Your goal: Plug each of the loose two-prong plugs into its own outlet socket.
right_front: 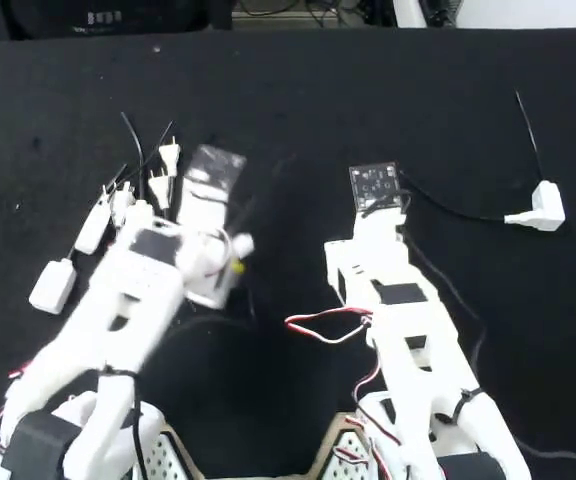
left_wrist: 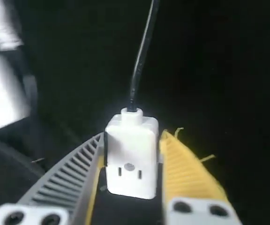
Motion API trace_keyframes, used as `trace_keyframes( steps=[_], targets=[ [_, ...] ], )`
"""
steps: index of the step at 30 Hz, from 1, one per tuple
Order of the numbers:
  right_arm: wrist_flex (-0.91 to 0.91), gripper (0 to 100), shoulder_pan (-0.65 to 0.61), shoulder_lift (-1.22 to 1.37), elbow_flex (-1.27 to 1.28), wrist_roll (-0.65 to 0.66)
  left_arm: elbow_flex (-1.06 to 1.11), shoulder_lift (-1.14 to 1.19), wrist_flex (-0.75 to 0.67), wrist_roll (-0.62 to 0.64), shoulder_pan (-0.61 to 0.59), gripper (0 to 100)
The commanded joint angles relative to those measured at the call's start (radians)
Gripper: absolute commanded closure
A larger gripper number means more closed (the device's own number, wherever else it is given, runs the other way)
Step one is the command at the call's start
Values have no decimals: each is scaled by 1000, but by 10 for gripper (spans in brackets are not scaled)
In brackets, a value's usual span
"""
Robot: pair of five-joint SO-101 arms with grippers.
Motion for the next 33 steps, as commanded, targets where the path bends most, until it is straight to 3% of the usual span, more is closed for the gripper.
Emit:
trace_keyframes(
  steps=[1, 4, 10, 14, 21, 24, 33],
  targets=[
    [8, 800, 20, -31, -56, -9, 125, -38, -215, 80, 19, 701],
    [8, 800, 18, -31, -56, -9, 157, -38, -292, 83, -77, 714],
    [8, 800, -31, -33, -56, -8, 171, -29, -310, 25, -314, 717],
    [8, 800, -29, -35, -54, -8, 159, -40, -276, -14, -344, 718],
    [15, 800, 87, -36, -82, -9, 179, -35, -97, -18, -119, 718],
    [15, 800, 143, -36, -88, -11, 197, -37, -107, -20, -41, 716],
    [8, 800, 152, -36, -85, -11, 157, -40, -267, -2, 214, 716]
  ],
)
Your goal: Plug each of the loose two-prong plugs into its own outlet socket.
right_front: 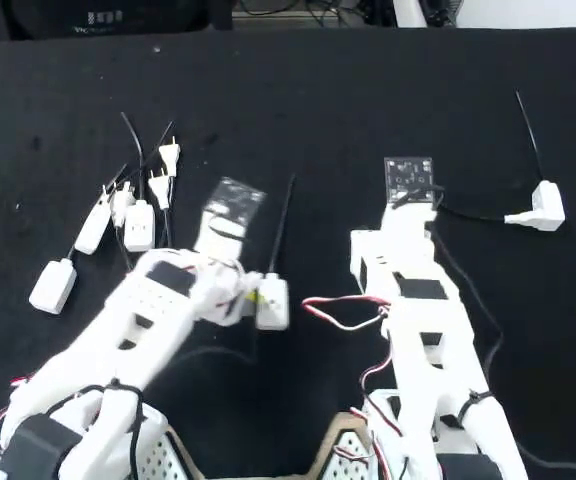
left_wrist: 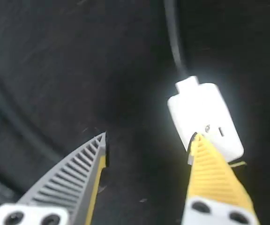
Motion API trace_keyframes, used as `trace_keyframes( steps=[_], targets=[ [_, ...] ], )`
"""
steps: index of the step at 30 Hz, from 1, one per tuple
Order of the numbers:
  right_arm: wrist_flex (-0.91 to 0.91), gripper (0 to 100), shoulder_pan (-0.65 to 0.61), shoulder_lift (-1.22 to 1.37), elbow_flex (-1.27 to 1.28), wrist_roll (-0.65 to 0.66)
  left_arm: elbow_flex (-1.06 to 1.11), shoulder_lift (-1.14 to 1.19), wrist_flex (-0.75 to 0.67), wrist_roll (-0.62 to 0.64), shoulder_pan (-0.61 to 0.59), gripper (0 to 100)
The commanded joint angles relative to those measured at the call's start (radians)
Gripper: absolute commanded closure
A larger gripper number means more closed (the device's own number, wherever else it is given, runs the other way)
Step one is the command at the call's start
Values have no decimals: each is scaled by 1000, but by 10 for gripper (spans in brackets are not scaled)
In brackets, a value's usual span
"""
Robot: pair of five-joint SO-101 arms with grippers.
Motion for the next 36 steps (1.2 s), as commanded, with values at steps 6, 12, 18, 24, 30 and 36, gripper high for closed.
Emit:
trace_keyframes(
  steps=[6, 12, 18, 24, 30, 36],
  targets=[
    [-2, 800, 20, -36, -50, -5, -116, -18, -37, 18, 108, 718],
    [-2, 800, 20, -36, -54, -5, -133, -8, -12, 32, 24, 715],
    [-3, 800, 18, -36, -51, -5, -104, -6, -48, 103, 131, 714],
    [-3, 800, 18, -36, -51, -5, 39, -9, -91, 103, -7, 714],
    [-3, 800, 12, -36, -51, -5, 130, -17, -83, 40, -94, 716],
    [-3, 800, 12, -36, -51, -5, 79, -18, -80, -2, -243, 718]
  ],
)
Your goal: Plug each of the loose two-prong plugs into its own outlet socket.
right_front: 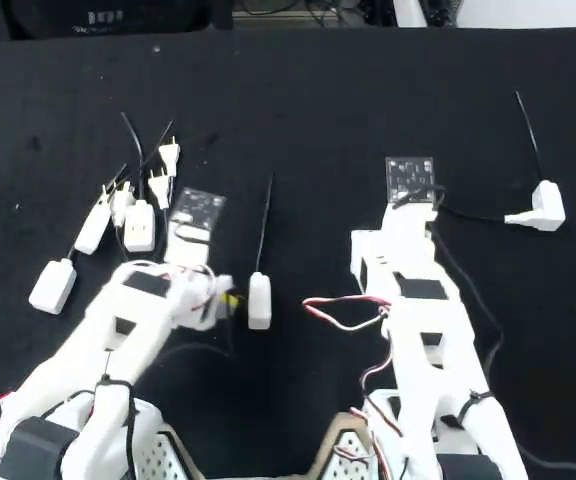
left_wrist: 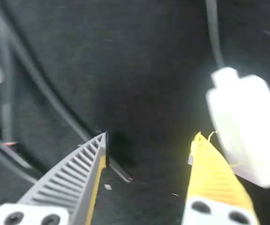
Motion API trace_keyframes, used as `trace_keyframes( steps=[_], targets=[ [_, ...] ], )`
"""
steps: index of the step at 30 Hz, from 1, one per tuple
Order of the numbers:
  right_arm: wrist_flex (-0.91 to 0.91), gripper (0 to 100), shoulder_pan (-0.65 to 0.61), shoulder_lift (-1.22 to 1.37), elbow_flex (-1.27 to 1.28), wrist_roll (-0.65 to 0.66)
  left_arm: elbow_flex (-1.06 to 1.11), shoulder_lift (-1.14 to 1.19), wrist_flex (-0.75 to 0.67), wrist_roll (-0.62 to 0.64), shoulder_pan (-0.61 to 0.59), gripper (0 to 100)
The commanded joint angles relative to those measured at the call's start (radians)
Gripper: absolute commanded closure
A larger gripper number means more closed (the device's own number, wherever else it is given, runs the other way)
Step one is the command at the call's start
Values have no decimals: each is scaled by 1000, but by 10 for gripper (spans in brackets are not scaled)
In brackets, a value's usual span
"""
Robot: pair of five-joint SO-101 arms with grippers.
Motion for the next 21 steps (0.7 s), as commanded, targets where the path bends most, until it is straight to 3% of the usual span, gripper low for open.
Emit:
trace_keyframes(
  steps=[1, 5, 13, 17, 21],
  targets=[
    [-3, 800, 9, -36, -51, -5, -74, -15, -3, -15, -102, 718],
    [-3, 800, 9, -36, -51, -5, -166, -15, 23, 0, -116, 718],
    [-3, 800, 9, -36, -51, -5, -390, -14, 290, 150, 153, 715],
    [-3, 800, 9, -36, -51, -5, -371, 5, 255, 143, 203, 714],
    [-3, 800, 8, -36, -51, -5, -222, 43, 110, 140, 174, 714]
  ],
)
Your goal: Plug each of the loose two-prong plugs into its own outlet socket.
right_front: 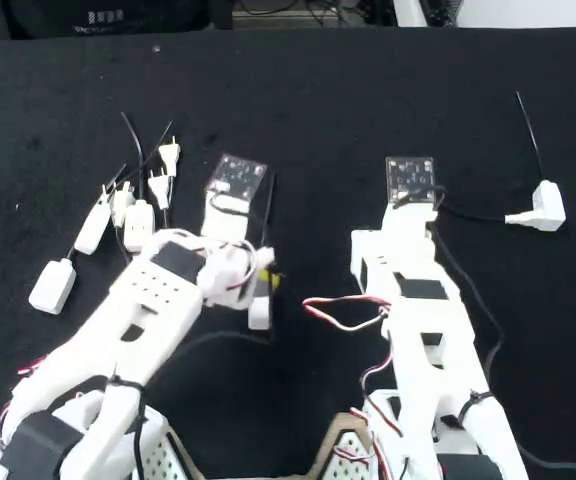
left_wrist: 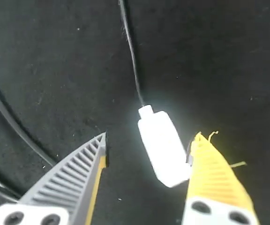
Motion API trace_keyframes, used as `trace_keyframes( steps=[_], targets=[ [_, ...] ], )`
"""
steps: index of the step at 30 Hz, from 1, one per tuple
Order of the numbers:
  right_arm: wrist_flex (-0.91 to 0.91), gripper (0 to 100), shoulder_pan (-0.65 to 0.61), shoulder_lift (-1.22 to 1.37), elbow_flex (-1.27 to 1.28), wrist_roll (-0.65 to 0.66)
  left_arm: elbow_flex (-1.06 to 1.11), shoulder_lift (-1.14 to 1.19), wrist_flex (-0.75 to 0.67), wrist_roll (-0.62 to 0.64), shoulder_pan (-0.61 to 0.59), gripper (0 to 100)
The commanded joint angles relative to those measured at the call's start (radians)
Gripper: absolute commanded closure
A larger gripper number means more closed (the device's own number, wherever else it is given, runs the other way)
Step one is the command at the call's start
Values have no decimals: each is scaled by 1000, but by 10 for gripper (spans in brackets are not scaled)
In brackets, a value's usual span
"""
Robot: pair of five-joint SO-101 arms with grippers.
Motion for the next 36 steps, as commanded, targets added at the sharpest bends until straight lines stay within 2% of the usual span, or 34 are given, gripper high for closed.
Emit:
trace_keyframes(
  steps=[1, 4, 10, 14, 20, 23, 28, 32, 36],
  targets=[
    [-3, 800, 9, -36, -51, -5, 122, 32, -149, 5, -25, 714],
    [-3, 800, 9, -35, -51, -5, 170, 34, -173, 5, -87, 714],
    [-3, 800, -37, -31, -47, -2, 61, -81, 11, 5, -200, 715],
    [-3, 800, -38, -33, -47, -2, 35, -169, 66, -29, -271, 715],
    [-3, 800, -37, -35, -47, -2, 48, -261, 68, -71, -272, 718],
    [2, 800, -37, -35, -47, 2, 131, -273, 46, -81, -295, 718],
    [3, 800, -35, -36, -50, 2, 289, -272, -38, -216, -401, 719],
    [5, 800, -35, -36, -48, -2, 355, -272, -121, -189, -371, 719],
    [5, 800, -35, -36, -47, -2, 390, -262, -190, -54, -208, 719]
  ],
)
